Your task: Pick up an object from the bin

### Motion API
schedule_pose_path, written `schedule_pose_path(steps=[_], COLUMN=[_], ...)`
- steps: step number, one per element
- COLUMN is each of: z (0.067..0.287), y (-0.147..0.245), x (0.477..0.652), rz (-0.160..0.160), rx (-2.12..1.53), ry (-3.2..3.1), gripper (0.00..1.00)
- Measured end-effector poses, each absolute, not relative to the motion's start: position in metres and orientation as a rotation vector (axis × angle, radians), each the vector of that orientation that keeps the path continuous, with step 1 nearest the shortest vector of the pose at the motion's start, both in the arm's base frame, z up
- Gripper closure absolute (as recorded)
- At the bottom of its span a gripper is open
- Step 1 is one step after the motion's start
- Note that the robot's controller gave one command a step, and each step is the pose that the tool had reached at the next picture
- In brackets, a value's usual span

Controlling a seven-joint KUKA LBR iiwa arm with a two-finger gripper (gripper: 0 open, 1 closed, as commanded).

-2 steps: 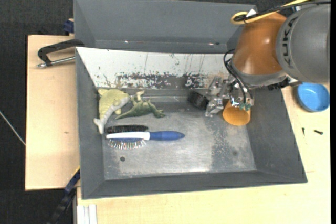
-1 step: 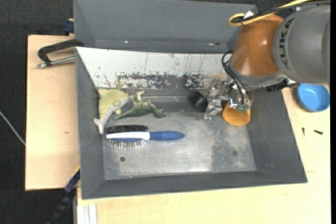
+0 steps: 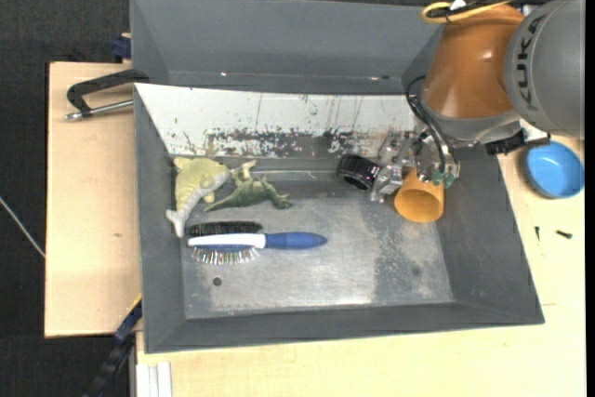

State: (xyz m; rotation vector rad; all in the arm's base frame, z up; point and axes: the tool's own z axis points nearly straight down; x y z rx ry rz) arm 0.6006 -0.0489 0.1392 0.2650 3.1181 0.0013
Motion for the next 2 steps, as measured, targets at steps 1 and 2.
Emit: schedule_pose_path(steps=[1,2], z=[0.104,0.219], y=[-0.045,-0.040], x=[0.601,0.597], rz=[0.001,-0.002], rx=[0.083,-0.339], ry=[3.129,3.109], gripper=[1.00,1.00])
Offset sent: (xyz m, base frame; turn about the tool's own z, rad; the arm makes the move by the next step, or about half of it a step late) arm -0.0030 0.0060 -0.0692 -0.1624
